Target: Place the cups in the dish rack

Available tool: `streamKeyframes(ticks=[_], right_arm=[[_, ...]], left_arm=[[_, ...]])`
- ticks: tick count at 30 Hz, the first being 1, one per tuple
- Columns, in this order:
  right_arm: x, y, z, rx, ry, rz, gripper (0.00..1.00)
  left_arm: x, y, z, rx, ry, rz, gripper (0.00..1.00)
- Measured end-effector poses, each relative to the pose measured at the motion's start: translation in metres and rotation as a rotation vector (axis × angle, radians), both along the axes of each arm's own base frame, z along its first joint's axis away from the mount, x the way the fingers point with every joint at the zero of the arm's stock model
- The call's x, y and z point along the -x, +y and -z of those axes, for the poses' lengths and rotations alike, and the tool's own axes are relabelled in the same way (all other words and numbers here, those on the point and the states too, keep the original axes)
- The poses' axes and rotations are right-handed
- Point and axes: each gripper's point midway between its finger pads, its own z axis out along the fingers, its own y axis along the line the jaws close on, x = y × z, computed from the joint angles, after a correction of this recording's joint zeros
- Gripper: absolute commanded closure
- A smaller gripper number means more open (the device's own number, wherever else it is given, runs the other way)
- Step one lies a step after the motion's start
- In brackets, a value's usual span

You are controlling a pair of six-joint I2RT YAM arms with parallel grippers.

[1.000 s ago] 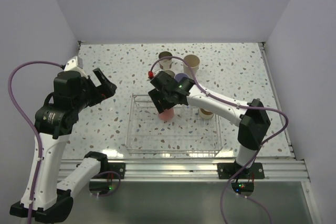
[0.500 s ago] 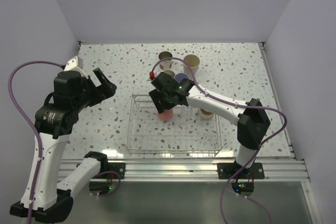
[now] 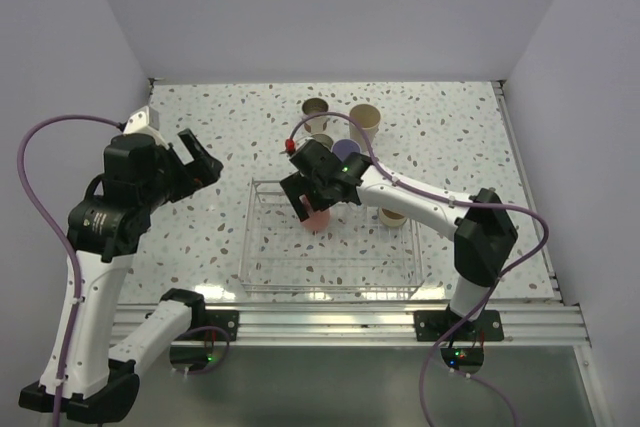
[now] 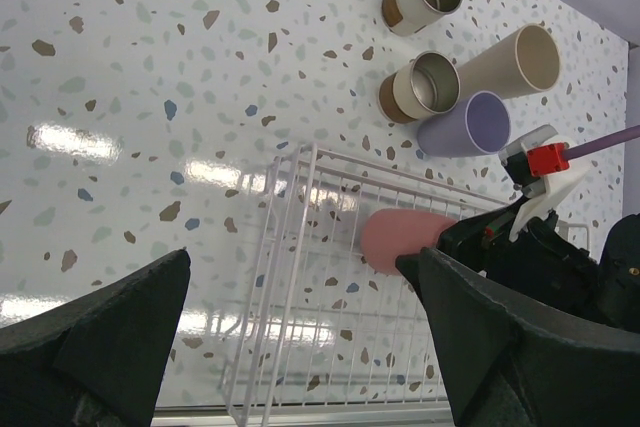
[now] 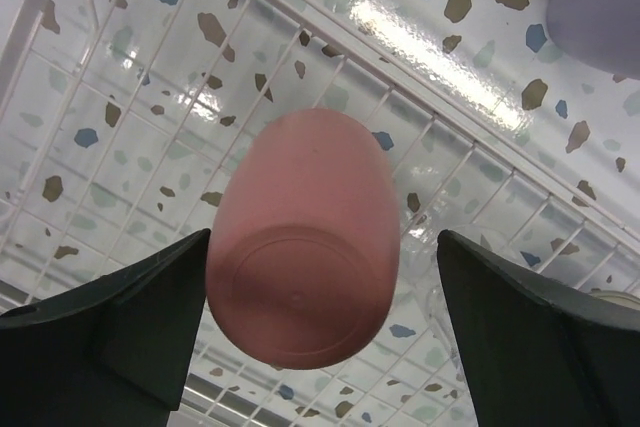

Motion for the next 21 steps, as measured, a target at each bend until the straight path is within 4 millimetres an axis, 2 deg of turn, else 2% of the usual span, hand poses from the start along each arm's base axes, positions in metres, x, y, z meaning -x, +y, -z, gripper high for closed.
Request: streamKeyframes(ticks=[6,10,13,17,18,21], right_arm=[[0.003,-0.007,-0.001,0.031,0.013,-0.004,0.02],[-0.001,-0.006,-0.022,0.019,-0.012,0.004,0.02],[-0.005,-0.006,-0.060,-0.023,-0.068,0.014,0.02],[-0.013,-0.012,-0.134,-0.122,-0.199,0.040,0.02],[-0.014,-0.019,-0.157,-0.155,-0.242,0.054,0.02],[-0.016,-0.043,-0.198,-0.215,-0.312,0.102,0.02]], left_arm=[[-0.004,-0.001,0.003,-0.007,0.015,0.002,0.01],[-0.014,-0.002,-0.002,-0.023,0.018,0.013,0.01],[-0.025,-0.004,-0.004,-0.033,0.025,0.022,0.02],[-0.050,-0.014,-0.005,-0.032,0.035,0.056,0.04],[-0.057,-0.017,-0.003,-0.027,0.042,0.067,0.04],[-0.079,-0.030,0.003,-0.006,0.060,0.108,0.07]])
